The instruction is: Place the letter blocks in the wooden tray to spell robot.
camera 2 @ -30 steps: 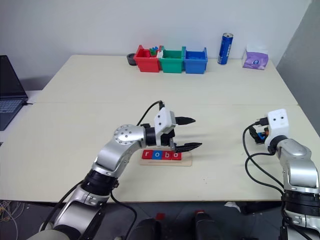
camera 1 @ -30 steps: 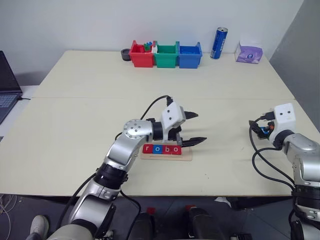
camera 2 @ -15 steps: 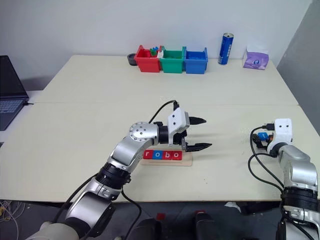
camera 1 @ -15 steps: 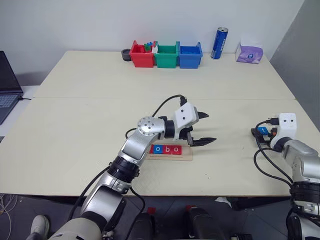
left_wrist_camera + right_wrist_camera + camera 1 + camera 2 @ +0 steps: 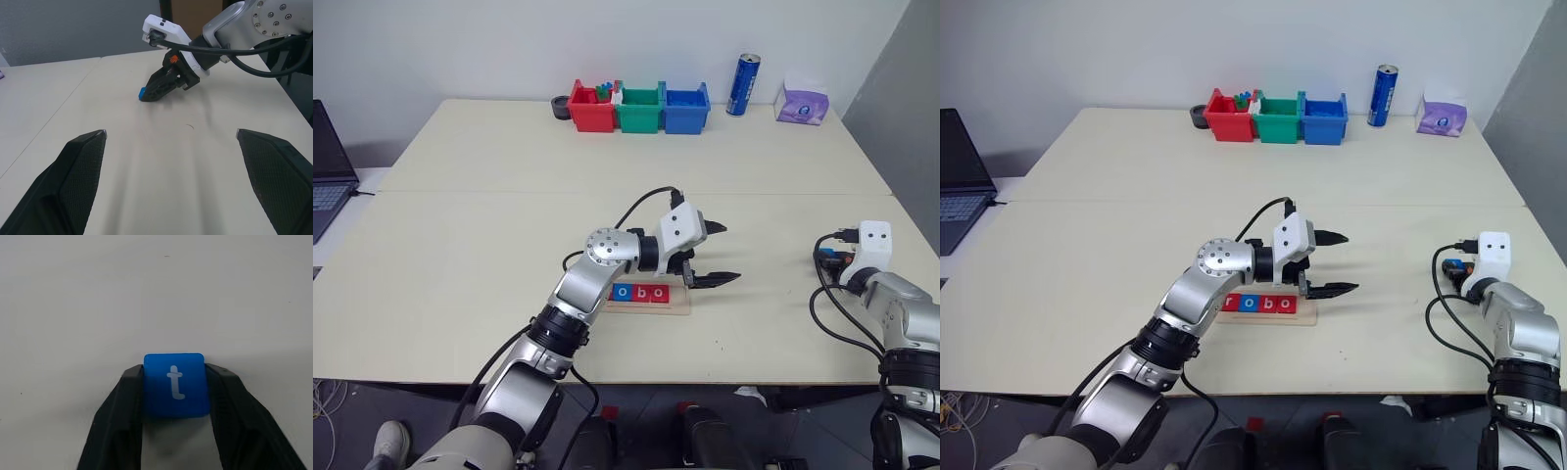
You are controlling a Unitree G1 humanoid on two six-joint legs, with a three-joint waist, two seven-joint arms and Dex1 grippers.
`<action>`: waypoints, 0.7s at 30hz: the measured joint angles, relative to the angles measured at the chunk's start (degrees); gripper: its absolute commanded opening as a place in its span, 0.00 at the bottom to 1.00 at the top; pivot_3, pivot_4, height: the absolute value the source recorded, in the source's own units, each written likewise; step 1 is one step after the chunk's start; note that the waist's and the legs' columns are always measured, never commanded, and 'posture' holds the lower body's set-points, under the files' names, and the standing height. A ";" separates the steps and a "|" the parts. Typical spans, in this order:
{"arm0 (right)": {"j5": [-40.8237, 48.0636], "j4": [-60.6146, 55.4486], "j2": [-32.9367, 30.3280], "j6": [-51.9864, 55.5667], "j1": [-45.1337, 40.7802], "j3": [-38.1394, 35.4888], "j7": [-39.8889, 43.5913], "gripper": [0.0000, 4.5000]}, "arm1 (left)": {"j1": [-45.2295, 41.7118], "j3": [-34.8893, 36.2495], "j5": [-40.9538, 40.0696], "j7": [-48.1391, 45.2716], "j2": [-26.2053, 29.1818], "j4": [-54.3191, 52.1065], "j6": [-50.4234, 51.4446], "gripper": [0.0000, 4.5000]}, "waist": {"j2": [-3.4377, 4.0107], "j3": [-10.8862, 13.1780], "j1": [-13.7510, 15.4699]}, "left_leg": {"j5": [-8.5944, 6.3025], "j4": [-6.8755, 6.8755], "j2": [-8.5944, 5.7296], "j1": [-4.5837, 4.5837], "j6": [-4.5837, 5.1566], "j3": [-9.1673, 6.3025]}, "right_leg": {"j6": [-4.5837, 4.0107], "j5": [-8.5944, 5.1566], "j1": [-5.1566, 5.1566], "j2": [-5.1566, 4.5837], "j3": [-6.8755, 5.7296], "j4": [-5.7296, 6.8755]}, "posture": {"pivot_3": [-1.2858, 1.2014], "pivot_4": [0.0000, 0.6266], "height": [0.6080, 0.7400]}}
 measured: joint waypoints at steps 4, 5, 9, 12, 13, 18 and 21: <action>0.65 -5.31 2.18 4.71 0.38 0.69 -2.41 0.32 | 0.78 0.04 -0.31 -1.35 1.58 -1.05 -1.07 1.00 | 0.04 -0.02 -0.20 | 0.00 -0.03 0.03 0.01 0.00 0.00 | 0.00 0.00 -0.02 0.02 0.03 0.01 | 0.52 0.24 1.00; 1.00 -8.48 3.28 7.16 1.00 1.40 -3.15 0.32 | 1.62 0.06 -0.42 -2.23 2.84 -1.83 -1.37 1.00 | 0.08 -0.04 -0.34 | 0.00 -0.04 0.07 0.04 0.00 0.00 | 0.00 0.00 -0.02 0.06 0.07 0.02 | 0.52 0.24 1.00; 2.53 -26.21 10.20 21.55 4.47 4.99 -7.60 0.32 | 6.52 1.93 -2.15 -5.86 9.20 -5.78 -1.89 1.00 | 0.18 -0.10 -0.54 | 0.00 -0.10 0.21 0.00 0.00 -0.20 | -0.06 -0.03 -0.08 0.17 -0.04 0.09 | 0.52 0.24 1.00; 4.18 -43.54 19.32 36.22 7.87 11.82 -11.70 0.32 | 10.26 4.32 -4.26 -9.10 15.75 -10.52 -1.61 1.00 | 0.21 -0.12 -0.62 | 0.00 -0.12 0.29 0.00 -0.01 -0.33 | -0.12 -0.06 -0.10 0.23 -0.08 0.12 | 0.52 0.24 1.00; 4.72 -46.38 21.21 39.34 8.23 13.76 -12.32 0.32 | 10.73 4.75 -4.60 -9.48 16.72 -11.18 -1.56 1.00 | 0.22 -0.13 -0.48 | 0.00 -0.09 0.26 0.00 -0.01 -0.34 | -0.11 -0.07 -0.09 0.21 -0.10 0.12 | 0.52 0.24 1.00; 4.83 -50.18 24.04 46.86 7.42 16.16 -13.80 0.32 | 13.42 5.98 -5.23 -9.73 18.81 -13.54 -1.20 1.00 | 0.17 -0.14 0.22 | 0.00 0.03 0.05 0.00 -0.01 -0.19 | 0.30 -0.13 0.03 -0.08 -0.15 -0.05 | 0.52 0.24 1.00; 4.03 -50.43 24.84 47.96 7.07 15.90 -14.34 0.32 | 14.29 6.25 -5.41 -9.30 19.01 -14.37 -0.53 1.00 | 0.14 -0.16 0.19 | 0.00 0.04 0.00 0.01 0.00 -0.16 | 0.34 -0.12 0.02 -0.11 -0.12 -0.07 | 0.52 0.24 1.00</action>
